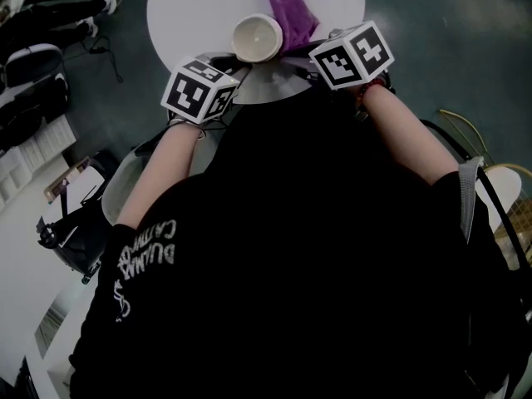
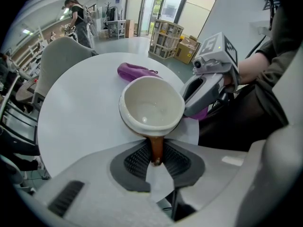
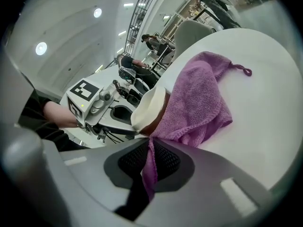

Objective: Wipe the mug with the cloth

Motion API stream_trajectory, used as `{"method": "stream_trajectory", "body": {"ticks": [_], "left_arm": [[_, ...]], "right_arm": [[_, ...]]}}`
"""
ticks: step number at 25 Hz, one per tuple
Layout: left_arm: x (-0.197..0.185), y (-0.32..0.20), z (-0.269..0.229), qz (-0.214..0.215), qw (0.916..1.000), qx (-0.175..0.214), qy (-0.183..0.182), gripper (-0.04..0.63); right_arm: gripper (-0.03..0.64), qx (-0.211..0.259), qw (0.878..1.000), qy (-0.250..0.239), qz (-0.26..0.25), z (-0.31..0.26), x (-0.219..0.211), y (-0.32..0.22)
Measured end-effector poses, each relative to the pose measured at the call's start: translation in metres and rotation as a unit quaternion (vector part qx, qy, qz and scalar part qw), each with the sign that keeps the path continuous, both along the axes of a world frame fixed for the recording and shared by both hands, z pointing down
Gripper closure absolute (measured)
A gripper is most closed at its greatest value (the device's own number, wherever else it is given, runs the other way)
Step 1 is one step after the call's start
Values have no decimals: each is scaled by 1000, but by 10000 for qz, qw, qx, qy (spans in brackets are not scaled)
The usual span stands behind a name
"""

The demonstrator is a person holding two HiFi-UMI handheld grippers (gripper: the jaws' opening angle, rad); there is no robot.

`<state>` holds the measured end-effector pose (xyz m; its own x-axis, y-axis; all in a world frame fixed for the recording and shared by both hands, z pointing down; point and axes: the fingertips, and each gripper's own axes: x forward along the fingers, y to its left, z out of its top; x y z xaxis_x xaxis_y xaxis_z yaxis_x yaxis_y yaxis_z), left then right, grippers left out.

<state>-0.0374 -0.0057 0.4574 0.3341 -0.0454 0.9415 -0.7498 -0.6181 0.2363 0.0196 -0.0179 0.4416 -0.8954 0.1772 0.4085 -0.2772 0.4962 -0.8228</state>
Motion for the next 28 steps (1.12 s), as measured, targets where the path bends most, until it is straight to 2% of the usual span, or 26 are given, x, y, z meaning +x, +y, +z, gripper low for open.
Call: {"method": "stream_trajectory", "body": {"ticks": [11,17,22,28], "left_arm": [[5,1,-2,-274,9993,-119,208,529],[11,-3,-1,-325,9994,-100,73,529],[16,2,-1,-614,9978,-191,134,528],[20,2,-2,-709,9973,-164,127,526]], "right_arm": [[589,-47,10000,65,-55,2,-7,5],[589,-243,9997,-4,-4,1,-4,3],[589,-443,9989,-142,80,-1,-8,11],[589,-661,9971,-319,220,-4,-13,13]]}}
